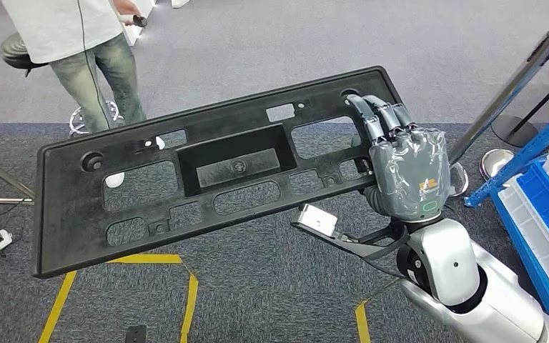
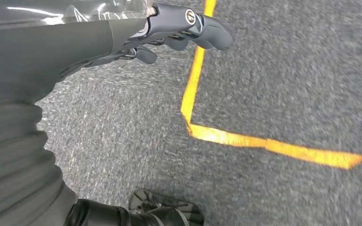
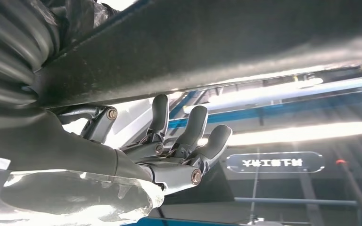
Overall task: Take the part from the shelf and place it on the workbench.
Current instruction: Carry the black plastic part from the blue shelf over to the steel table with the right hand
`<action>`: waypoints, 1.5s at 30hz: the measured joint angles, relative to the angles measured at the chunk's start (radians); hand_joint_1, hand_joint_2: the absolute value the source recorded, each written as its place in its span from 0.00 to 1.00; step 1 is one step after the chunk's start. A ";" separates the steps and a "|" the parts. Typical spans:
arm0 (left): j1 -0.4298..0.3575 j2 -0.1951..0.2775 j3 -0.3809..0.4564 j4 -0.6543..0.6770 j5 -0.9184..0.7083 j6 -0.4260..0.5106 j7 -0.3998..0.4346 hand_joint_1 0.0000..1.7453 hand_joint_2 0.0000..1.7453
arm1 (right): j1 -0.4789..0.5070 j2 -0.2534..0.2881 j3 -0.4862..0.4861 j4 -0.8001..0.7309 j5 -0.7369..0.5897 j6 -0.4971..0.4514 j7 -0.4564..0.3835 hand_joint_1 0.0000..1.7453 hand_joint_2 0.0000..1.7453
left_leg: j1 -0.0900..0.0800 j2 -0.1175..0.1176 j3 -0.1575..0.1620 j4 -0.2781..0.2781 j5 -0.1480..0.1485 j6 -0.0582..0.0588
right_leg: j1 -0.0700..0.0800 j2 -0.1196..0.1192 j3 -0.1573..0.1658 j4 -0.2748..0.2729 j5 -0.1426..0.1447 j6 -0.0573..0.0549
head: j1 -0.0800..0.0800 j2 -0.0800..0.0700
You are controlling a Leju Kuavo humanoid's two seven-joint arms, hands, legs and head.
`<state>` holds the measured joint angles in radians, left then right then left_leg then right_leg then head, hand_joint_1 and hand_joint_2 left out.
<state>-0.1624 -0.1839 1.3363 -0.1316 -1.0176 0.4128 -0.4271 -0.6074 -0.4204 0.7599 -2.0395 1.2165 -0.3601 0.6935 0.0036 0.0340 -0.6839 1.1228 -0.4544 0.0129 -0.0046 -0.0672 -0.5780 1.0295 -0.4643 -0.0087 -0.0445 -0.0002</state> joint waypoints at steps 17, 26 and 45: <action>-0.008 0.000 0.001 0.000 -0.012 0.001 0.002 0.00 1.00 | -0.001 0.000 0.000 0.000 0.000 0.010 0.000 1.00 1.00 | 0.000 -0.135 0.053 -0.093 0.019 0.025 | -0.020 0.127 -0.027 0.027 0.008 0.040 | 0.005 0.000; -0.006 0.000 0.001 0.000 -0.012 0.001 0.001 0.00 1.00 | -0.004 0.000 0.000 0.002 0.001 0.013 0.000 1.00 1.00 | 0.005 -0.048 -0.083 0.155 -0.092 -0.011 | -0.005 0.052 -0.015 0.006 0.007 -0.004 | -0.003 0.000; -0.003 0.000 0.002 0.000 -0.022 0.017 -0.041 0.00 1.00 | 0.021 -0.013 -0.014 -0.014 0.001 0.026 0.000 1.00 1.00 | -0.011 -0.063 0.078 -0.139 0.032 0.051 | -0.008 0.062 -0.125 0.259 -0.122 0.038 | 0.001 0.000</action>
<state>-0.1652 -0.1836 1.3386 -0.1316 -1.0401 0.4295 -0.4683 -0.5862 -0.4332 0.7454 -2.0539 1.2177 -0.3337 0.6939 -0.0078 -0.0288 -0.6056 0.9840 -0.4224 0.0644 -0.0123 -0.0053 -0.7029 1.2884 -0.5867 0.0295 -0.0435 -0.0003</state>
